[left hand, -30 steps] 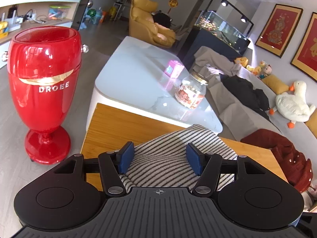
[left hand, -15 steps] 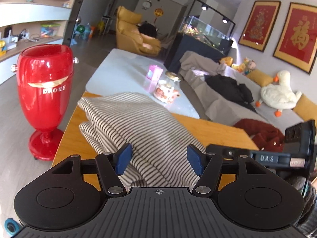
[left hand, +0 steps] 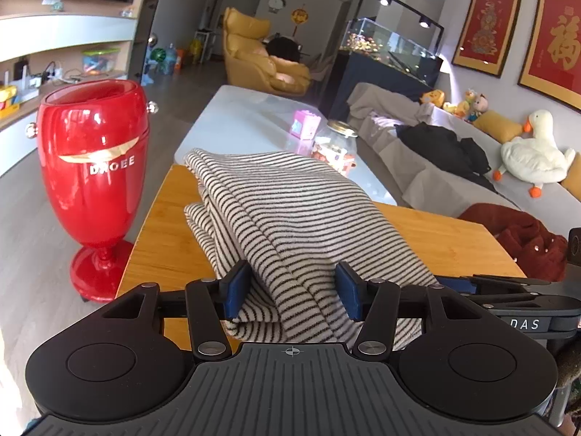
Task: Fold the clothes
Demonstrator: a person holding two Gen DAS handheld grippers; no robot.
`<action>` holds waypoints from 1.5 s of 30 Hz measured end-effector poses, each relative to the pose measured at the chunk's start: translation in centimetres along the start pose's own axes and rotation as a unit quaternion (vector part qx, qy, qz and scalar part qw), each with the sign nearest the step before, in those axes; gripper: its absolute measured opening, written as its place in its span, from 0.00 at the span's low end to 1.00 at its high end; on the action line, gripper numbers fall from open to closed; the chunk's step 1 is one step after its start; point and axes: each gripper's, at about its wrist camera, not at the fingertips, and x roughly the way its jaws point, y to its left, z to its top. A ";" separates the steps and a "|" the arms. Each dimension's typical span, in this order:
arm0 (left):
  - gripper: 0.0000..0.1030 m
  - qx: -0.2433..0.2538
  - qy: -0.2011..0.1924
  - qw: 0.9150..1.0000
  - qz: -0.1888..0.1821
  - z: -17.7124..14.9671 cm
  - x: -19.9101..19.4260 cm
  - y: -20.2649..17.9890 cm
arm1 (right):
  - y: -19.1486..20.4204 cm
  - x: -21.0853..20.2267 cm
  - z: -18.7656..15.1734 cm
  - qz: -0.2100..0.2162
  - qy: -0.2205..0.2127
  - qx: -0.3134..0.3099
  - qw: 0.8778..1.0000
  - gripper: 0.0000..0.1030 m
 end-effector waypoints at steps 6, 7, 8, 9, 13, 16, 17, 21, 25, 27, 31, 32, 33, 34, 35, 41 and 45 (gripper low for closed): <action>0.56 -0.006 -0.009 1.000 0.018 -0.5 -0.2 -0.6 | -0.7 0.2 0.1 -0.015 0.007 0.014 1.000 0.76; 0.56 -0.006 -0.009 1.000 0.021 -0.5 -0.2 -0.7 | -0.9 0.2 0.1 -0.016 0.007 0.016 1.000 0.76; 0.56 -0.007 -0.010 1.000 0.023 -0.5 -0.2 -0.7 | -0.9 0.2 0.0 -0.016 0.008 0.016 1.000 0.77; 0.56 -0.007 -0.009 1.000 0.025 -0.5 -0.2 -0.7 | -0.9 0.2 0.0 -0.017 0.007 0.015 1.000 0.77; 0.56 -0.008 -0.005 1.000 0.026 -0.2 -0.3 -0.7 | -0.5 0.0 -0.2 -0.019 0.005 0.003 1.000 0.76; 0.56 -0.011 -0.004 1.000 0.025 -0.2 -0.2 -0.6 | -0.2 -0.6 -0.2 -0.002 0.000 -0.001 1.000 0.53; 0.57 -0.012 -0.002 1.000 0.023 -0.2 -0.2 -0.6 | 0.1 -1.0 0.0 0.010 -0.002 0.004 1.000 0.49; 0.65 -0.002 0.003 1.000 0.022 -0.2 0.1 -1.0 | 1.0 -0.8 0.5 -0.004 0.005 -0.020 1.000 0.49; 0.67 0.006 0.003 0.999 0.035 -0.3 -0.1 -1.5 | 0.5 -0.5 0.3 -0.026 0.016 -0.012 0.999 0.62; 0.68 -0.002 -0.004 0.998 0.056 -0.8 -1.2 -2.1 | 0.0 -0.9 -0.2 -0.029 0.017 0.008 0.999 0.71; 0.95 -0.010 -0.011 0.994 0.107 -3.2 -3.8 -4.2 | 0.2 -3.4 -2.1 -0.055 0.012 -0.022 0.998 0.91; 0.96 -0.012 -0.005 0.993 0.121 -4.1 -4.2 -4.8 | 0.3 -4.1 -2.6 -0.059 0.013 -0.030 0.998 0.95; 0.96 -0.014 0.002 0.991 0.135 -5.0 -4.5 -5.5 | 0.2 -4.8 -3.0 -0.057 0.013 -0.029 0.998 1.00; 0.97 -0.017 0.012 0.990 0.143 -5.8 -4.6 -6.0 | 0.2 -5.5 -3.3 -0.056 0.013 -0.028 0.998 1.00; 0.99 -0.021 0.024 0.989 0.147 -6.6 -4.6 -6.5 | 0.2 -6.1 -3.7 -0.058 0.015 -0.028 0.998 1.00; 1.00 -0.008 0.035 0.971 0.237 -9.2 -5.1 -9.8 | 0.1 -7.3 -5.5 -0.139 0.059 -0.064 0.986 1.00; 1.00 -0.014 0.028 0.962 0.272 -9.7 -5.1 -10.8 | 0.5 -7.1 -5.8 -0.167 0.060 -0.081 0.981 1.00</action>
